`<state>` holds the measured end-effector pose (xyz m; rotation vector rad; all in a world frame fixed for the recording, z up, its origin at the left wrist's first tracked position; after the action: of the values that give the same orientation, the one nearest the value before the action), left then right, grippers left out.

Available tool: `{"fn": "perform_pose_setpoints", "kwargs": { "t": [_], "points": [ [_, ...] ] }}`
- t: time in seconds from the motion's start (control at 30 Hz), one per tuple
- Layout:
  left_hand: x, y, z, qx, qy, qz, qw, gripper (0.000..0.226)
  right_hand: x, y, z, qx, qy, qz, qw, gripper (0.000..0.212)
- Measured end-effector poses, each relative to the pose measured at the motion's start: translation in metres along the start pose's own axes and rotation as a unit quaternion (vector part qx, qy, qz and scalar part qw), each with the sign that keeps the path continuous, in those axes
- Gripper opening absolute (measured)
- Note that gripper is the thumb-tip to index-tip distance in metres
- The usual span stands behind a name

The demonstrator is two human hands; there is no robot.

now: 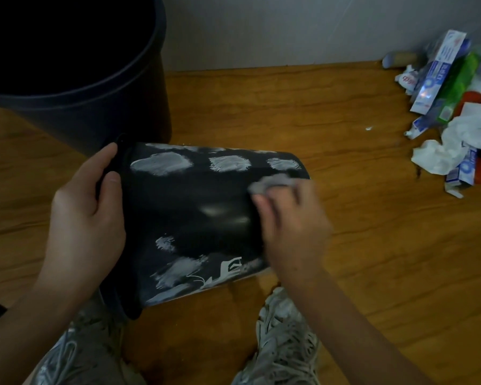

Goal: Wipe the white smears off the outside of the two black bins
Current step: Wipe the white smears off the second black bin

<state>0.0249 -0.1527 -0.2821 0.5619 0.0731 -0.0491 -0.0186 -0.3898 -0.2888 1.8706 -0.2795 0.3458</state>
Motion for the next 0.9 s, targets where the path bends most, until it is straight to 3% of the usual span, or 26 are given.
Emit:
{"fn": "perform_pose_setpoints", "kwargs": {
  "t": [0.07, 0.17, 0.4, 0.47, 0.57, 0.73, 0.8, 0.9],
  "points": [
    [0.001, -0.001, -0.004, -0.003, -0.004, -0.001, 1.0, 0.039, 0.008, -0.009, -0.031, 0.021, 0.073, -0.028, 0.997, 0.026],
    [0.002, -0.002, -0.01, -0.017, -0.01, -0.004, 1.0, 0.039, 0.012, -0.012, -0.035, 0.047, 0.074, -0.022, 0.996, 0.031],
    [0.002, -0.002, -0.012, -0.036, -0.018, -0.006, 0.999, 0.04, 0.0, 0.008, 0.052, -0.002, -0.124, 0.002, 0.992, 0.025],
    [0.005, -0.002, -0.011, -0.029, -0.013, -0.006, 0.999, 0.04, 0.004, 0.01, 0.061, -0.008, -0.146, 0.0, 0.989, 0.025],
    [0.005, -0.002, -0.009, -0.018, -0.011, -0.002, 1.0, 0.039, 0.01, 0.006, 0.033, 0.006, -0.099, -0.004, 0.995, 0.025],
    [0.001, -0.002, -0.012, -0.019, -0.013, -0.004, 1.0, 0.04, 0.013, -0.017, -0.067, 0.087, 0.091, -0.066, 0.99, 0.024],
    [0.002, 0.0, -0.012, -0.02, -0.006, -0.005, 1.0, 0.04, 0.017, -0.018, -0.068, 0.094, 0.089, -0.069, 0.989, 0.024],
    [0.002, -0.001, -0.007, -0.019, -0.007, -0.003, 1.0, 0.04, 0.014, -0.009, -0.03, 0.057, 0.017, -0.037, 0.998, 0.025]
  ]
}}
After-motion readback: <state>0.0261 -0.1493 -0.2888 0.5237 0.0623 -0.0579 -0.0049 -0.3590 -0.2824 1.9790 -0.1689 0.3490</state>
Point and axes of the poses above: each hand's wrist, its own x-axis towards the middle knuckle, its own y-axis out of the back of the hand, z = x × y, the point moved 3 cm from there along x, towards the middle knuckle, and after that the axes turned 13 degrees about -z, right-handed, at the moved point
